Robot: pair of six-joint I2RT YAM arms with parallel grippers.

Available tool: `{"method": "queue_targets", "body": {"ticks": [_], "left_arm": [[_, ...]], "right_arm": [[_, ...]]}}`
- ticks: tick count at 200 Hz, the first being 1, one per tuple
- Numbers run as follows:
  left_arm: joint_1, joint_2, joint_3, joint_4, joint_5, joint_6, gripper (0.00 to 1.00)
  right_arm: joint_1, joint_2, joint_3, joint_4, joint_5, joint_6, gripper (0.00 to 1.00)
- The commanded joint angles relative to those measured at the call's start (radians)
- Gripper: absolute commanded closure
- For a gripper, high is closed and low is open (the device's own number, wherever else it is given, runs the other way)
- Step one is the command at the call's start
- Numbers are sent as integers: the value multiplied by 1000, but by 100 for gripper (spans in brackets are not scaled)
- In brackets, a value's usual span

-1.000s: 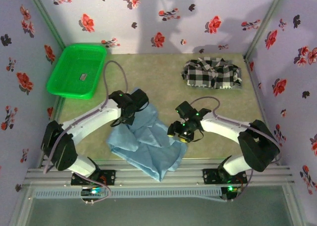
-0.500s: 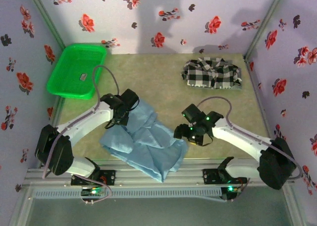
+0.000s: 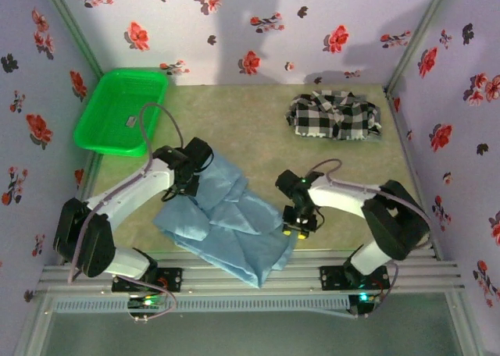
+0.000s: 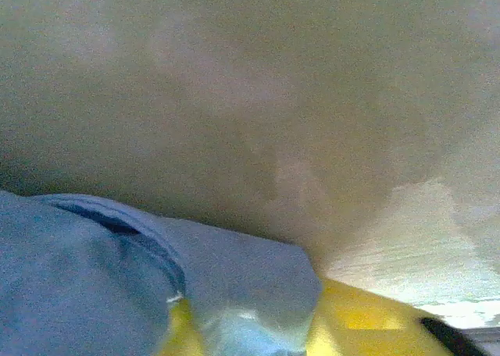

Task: Fold and stack the long sleeve shirts

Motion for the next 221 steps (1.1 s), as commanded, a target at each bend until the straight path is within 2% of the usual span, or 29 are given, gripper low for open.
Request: {"method": "queue_targets", "body": {"ticks": [1,17,41,66,81,88,100,115,140,180,206,221], "left_arm": [[28,-27,-3,-13,-12,31,97],[41,-28,2,-8,-10,39,97],[46,1,19,10,14,40,97],[42,43,29,36,34,15,98],[42,70,43,37,26,-4,98],[40,83,55,34,27,-7,98],[36,107,78,24,23,-10,98],[30,133,106,4,17,-21,98],[29,126,83,7,21,-70,98],[38,119,28,4,14,-88,98],[61,114,-2,4,23,-109,97],[70,115,-19,-1,29,-136,97]], "right_arm": [[-67,89,112,223,74,-81,82],[-146,134,218,184,106,-147,87],[-232,233,423,119,104,-252,88],[-267,365,615,57,42,-331,88],[-271,416,666,38,17,-348,85],[-271,423,668,45,1,-347,80],[-270,412,653,63,-14,-339,64],[-272,369,621,79,8,-337,52],[-300,278,591,62,88,-361,42],[-329,179,550,0,44,-392,32],[-285,90,427,0,-19,-352,27],[-207,37,323,16,-28,-290,27]]}}
